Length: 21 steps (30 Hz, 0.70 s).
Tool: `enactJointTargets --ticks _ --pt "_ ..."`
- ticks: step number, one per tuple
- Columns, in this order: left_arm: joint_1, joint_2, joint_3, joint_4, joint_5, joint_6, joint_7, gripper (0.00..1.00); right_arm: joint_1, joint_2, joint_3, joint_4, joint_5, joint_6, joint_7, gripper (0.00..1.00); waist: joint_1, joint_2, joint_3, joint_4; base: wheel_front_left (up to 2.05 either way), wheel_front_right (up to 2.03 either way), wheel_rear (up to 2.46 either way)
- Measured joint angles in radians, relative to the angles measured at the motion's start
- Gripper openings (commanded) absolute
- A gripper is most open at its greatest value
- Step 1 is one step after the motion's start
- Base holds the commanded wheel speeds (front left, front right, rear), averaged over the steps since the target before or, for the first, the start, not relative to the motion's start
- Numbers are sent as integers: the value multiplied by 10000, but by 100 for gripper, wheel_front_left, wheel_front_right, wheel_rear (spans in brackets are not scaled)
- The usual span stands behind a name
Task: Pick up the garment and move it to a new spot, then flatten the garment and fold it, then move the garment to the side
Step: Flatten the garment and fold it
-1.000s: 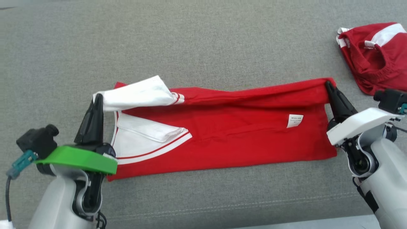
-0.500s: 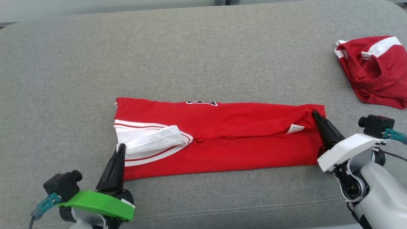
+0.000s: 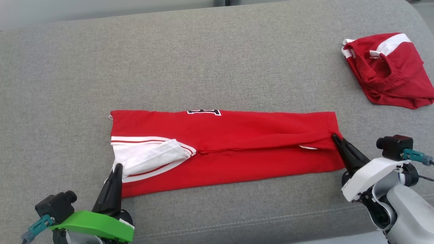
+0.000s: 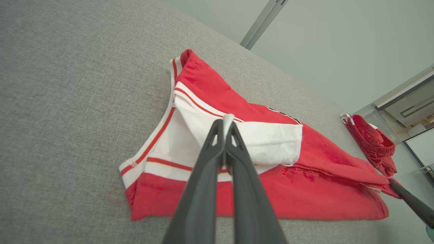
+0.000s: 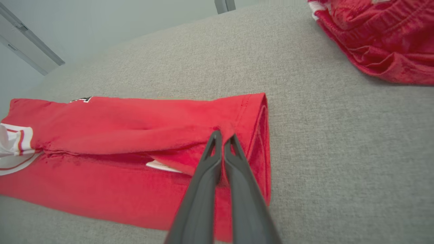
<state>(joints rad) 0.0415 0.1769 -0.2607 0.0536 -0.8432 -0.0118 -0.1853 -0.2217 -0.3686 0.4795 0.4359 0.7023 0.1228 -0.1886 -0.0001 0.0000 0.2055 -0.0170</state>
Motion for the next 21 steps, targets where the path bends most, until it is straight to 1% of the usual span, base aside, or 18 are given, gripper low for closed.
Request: enactJointTargets --ticks 1,2,3,4,5,6,8,11,15,21 --pt "5 6 -4 -21 -2 48 10 27 0 -81 40 -52 -96 0 -58 27 0 0 -1 -8 0 0 0" --pt "8 21 -6 -52 -2 48 38 42 0 -123 67 -90 -176 0 -109 38 0 0 -1 -16 0 0 0" --pt "8 46 -6 -90 -2 50 92 46 0 -138 105 -125 -230 2 -138 43 0 0 -2 -24 0 0 0" --pt "10 65 -12 -128 -2 69 102 62 5 -155 171 -165 -303 2 -153 53 0 0 -4 -32 0 0 0" --pt "13 75 -10 -157 -4 77 119 88 12 -169 222 -201 -362 2 -228 64 0 0 -13 -41 0 0 0" --pt "32 81 -6 -180 -23 81 174 100 25 -178 253 -242 -399 2 -240 80 0 0 -30 -52 0 0 0" --pt "92 98 10 -282 -73 138 184 100 87 -219 320 -405 -437 2 -351 100 0 0 -55 -83 0 0 0" --pt "291 157 75 -336 -107 242 267 100 117 -284 625 -568 -675 4 -412 100 0 0 -107 -159 0 0 0" --pt "500 249 188 -460 -134 345 278 100 346 -573 1018 -635 -1055 4 -445 100 0 0 -199 -259 0 0 0" --pt "510 364 368 -855 -134 479 278 100 752 -853 1149 -614 -1145 6 -499 100 0 0 -315 -373 0 0 0"
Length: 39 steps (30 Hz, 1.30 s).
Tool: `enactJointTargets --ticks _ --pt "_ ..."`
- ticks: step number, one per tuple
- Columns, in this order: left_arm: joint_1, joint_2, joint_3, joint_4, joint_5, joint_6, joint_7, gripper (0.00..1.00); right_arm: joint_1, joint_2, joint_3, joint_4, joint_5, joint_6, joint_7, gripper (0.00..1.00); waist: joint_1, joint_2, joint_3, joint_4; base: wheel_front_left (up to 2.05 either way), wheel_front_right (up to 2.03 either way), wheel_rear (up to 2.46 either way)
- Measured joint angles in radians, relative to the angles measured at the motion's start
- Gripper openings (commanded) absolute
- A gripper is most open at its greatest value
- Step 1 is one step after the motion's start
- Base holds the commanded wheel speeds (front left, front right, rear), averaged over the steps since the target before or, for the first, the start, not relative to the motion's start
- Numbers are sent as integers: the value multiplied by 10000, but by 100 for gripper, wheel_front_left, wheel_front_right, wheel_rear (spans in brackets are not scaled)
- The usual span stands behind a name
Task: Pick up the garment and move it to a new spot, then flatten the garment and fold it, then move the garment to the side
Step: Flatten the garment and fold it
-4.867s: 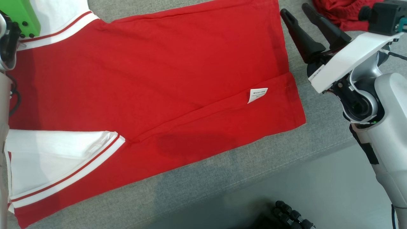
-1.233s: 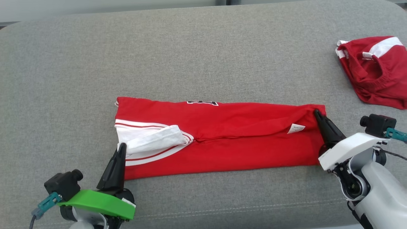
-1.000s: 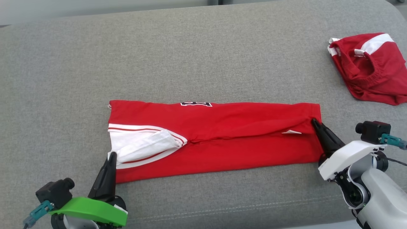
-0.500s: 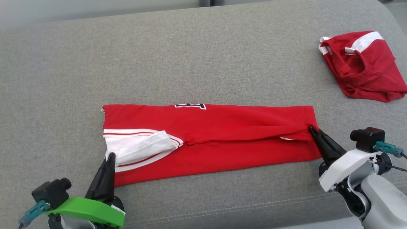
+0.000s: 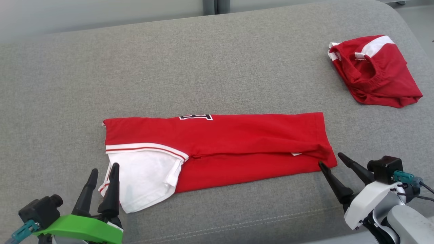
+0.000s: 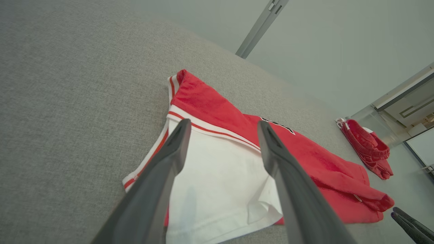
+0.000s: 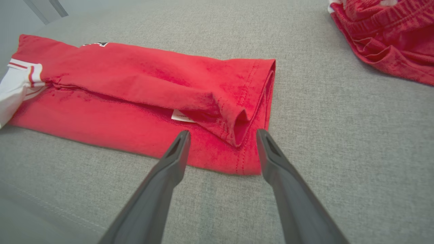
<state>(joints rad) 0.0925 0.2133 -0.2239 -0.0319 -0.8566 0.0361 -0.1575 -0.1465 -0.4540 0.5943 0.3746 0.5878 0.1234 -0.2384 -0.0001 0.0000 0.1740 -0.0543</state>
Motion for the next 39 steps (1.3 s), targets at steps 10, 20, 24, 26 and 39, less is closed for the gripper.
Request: enactJointTargets --ticks 10,20,24,26,39 --pt "19 19 113 -558 10 92 -21 100 242 -209 -278 27 178 12 -6 100 0 0 -84 -177 0 0 0" --pt "0 -71 -213 -978 272 96 -196 100 201 313 -1423 196 1662 -15 -17 100 0 0 -297 -167 0 0 0" --pt "-12 -123 -477 -1070 422 94 -173 100 -58 523 -1638 433 2336 -15 468 100 0 0 -317 -62 0 0 0" --pt "-20 -148 -602 -1076 466 94 -100 100 -256 610 -1743 608 2631 -15 744 100 0 0 -308 23 0 0 0" --pt "-59 -378 -752 -1060 523 171 -48 100 -959 844 -2050 2040 3887 -297 2721 100 0 0 -273 928 0 0 0"
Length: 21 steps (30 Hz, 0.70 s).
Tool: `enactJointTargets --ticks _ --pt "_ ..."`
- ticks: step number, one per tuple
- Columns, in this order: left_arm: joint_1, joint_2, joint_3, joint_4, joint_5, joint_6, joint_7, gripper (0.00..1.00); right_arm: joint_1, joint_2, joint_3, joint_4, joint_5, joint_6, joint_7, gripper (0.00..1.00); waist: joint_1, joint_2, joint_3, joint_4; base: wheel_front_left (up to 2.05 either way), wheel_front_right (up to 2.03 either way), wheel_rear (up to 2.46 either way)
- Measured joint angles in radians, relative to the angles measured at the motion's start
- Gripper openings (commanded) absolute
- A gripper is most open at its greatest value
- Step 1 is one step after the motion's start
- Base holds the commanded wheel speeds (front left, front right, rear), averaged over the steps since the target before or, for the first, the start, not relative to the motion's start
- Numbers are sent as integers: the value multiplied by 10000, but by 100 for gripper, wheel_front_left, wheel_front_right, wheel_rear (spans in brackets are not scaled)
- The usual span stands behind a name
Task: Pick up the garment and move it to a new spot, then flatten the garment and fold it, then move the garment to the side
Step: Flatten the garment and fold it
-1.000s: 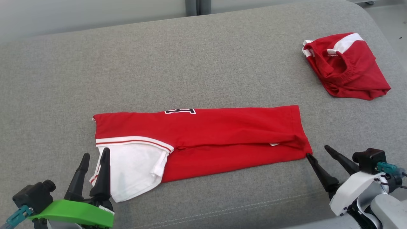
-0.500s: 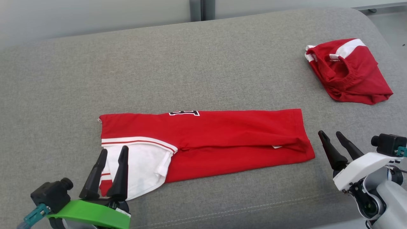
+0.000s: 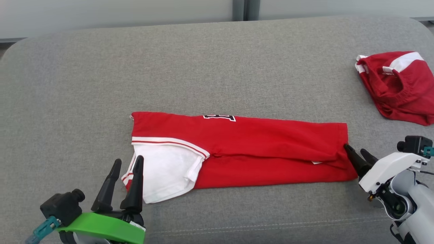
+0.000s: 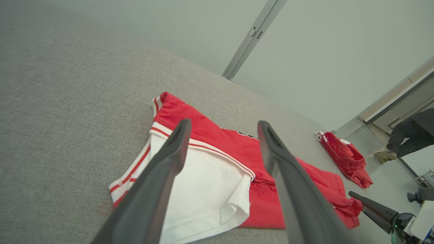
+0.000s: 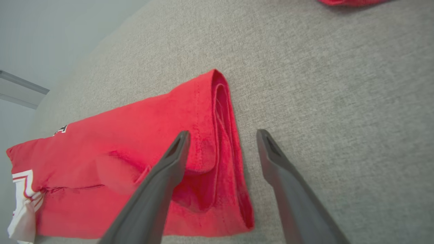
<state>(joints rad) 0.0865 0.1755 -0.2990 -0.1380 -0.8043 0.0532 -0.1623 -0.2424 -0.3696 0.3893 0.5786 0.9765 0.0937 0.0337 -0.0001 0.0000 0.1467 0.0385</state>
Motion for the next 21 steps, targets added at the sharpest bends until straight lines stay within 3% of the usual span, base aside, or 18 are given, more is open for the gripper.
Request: enactJointTargets --ticks 12,13,14,17,19,21 --pt "3 -15 117 -6 10 90 -58 100 -587 46 286 596 17 -75 1078 100 0 0 40 437 0 0 0" --pt "3 -15 121 -6 10 94 -58 100 -623 48 316 612 17 -73 1106 66 0 0 44 436 0 0 0" --pt "4 -15 125 -8 10 96 -58 100 -661 50 343 619 17 -71 1162 46 0 0 48 433 0 0 0" --pt "5 -15 130 -10 10 98 -58 100 -779 71 389 673 15 -69 1202 27 0 0 62 411 0 0 0" --pt "6 -15 144 -12 10 98 -58 100 -823 81 435 727 13 -58 1258 0 0 0 76 373 0 0 0" --pt "6 -15 161 -12 10 98 -58 100 -849 105 443 755 15 21 1258 0 0 0 85 343 0 0 0"
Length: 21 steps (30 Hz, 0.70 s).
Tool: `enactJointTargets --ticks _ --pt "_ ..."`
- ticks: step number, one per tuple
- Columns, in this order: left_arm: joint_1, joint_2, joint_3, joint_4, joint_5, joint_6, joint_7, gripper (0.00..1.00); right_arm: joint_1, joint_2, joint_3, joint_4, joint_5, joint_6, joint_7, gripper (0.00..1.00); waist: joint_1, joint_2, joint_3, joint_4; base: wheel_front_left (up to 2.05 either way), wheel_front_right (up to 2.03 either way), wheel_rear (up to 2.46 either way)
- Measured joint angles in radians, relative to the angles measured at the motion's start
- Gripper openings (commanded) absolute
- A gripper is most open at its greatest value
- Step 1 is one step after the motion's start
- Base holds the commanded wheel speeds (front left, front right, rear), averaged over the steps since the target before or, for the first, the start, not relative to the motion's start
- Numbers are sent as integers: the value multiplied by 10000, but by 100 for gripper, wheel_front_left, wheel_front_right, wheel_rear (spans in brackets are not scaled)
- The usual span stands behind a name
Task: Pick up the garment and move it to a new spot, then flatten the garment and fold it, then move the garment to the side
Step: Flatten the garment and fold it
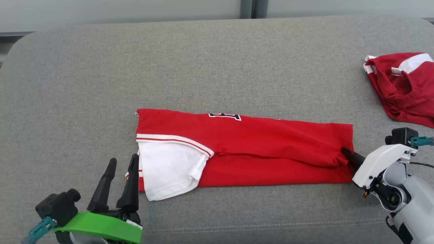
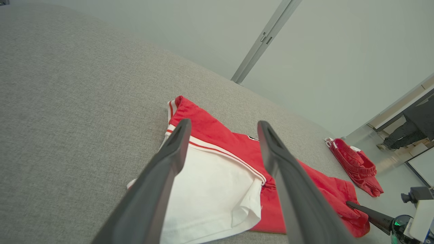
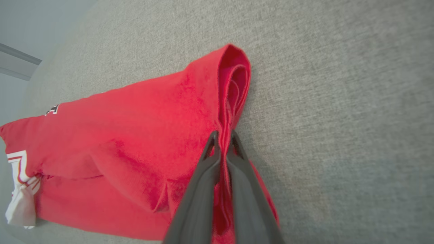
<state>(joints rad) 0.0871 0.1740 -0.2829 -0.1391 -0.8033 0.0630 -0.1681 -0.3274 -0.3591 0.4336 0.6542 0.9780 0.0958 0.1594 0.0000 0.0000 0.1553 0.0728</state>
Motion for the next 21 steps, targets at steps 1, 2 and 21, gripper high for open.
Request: enactJointTargets --ticks 1,2,21 --pt "0 2 8 0 0 2 0 100 -20 13 -4 10 2 8 -2 0 0 0 5 -16 0 0 0" --pt "0 2 17 0 0 2 0 100 -36 31 -27 21 15 10 -4 0 0 0 9 -32 0 0 0" --pt "52 23 121 19 0 88 -15 100 -485 -955 -731 359 420 128 -182 0 0 0 -387 -628 0 0 0"
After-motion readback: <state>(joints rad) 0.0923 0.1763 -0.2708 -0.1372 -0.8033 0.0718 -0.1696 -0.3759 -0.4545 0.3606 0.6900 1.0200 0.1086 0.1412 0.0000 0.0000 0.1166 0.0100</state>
